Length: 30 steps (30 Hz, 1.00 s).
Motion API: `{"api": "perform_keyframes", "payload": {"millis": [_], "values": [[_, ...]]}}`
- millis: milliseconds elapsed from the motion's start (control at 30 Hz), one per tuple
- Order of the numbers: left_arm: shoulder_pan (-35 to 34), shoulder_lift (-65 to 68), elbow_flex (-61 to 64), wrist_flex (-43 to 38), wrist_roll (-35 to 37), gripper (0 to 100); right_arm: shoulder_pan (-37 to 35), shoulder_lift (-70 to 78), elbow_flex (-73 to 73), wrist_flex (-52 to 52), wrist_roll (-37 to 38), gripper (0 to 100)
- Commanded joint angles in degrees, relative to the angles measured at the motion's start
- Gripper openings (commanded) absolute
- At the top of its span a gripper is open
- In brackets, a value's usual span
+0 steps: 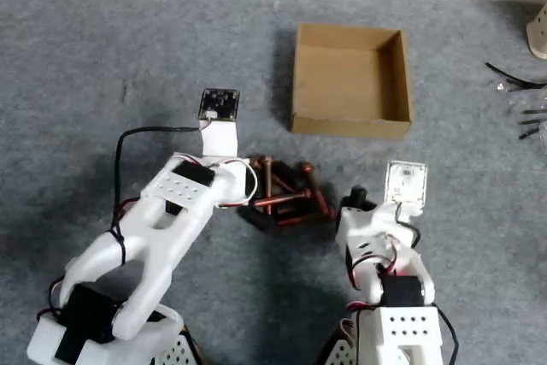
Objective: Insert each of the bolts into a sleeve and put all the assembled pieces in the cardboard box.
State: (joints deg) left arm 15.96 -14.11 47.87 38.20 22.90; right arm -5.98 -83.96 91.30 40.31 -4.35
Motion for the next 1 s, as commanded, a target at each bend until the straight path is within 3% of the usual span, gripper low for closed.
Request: {"api": "perform_keyframes", "payload": {"millis": [0,167,233,500,733,967], "values": [[4.18,-0.66,-6.99,3.69,0.35,1,0.84,-1.01,-0.4,-1.54,1.14,0.5],[11.38,-0.13,-14.46,13.8,3.69,9,0.84,-1.1,-0.4,-1.54,1.14,0.5],[11.65,-0.13,-14.73,12.84,6.95,11,0.84,-1.1,-0.4,-1.54,1.14,0.5],[9.63,9.45,-14.37,0.44,7.21,11,0.84,-1.1,-0.4,-1.54,1.14,0.5],[8.84,20.44,-23.08,8.18,10.46,10,0.84,-1.1,-0.4,-1.54,1.14,0.5],[6.2,21.05,-23.43,8.7,11.25,10,0.75,-1.1,-0.4,-1.54,1.14,0.5]]}}
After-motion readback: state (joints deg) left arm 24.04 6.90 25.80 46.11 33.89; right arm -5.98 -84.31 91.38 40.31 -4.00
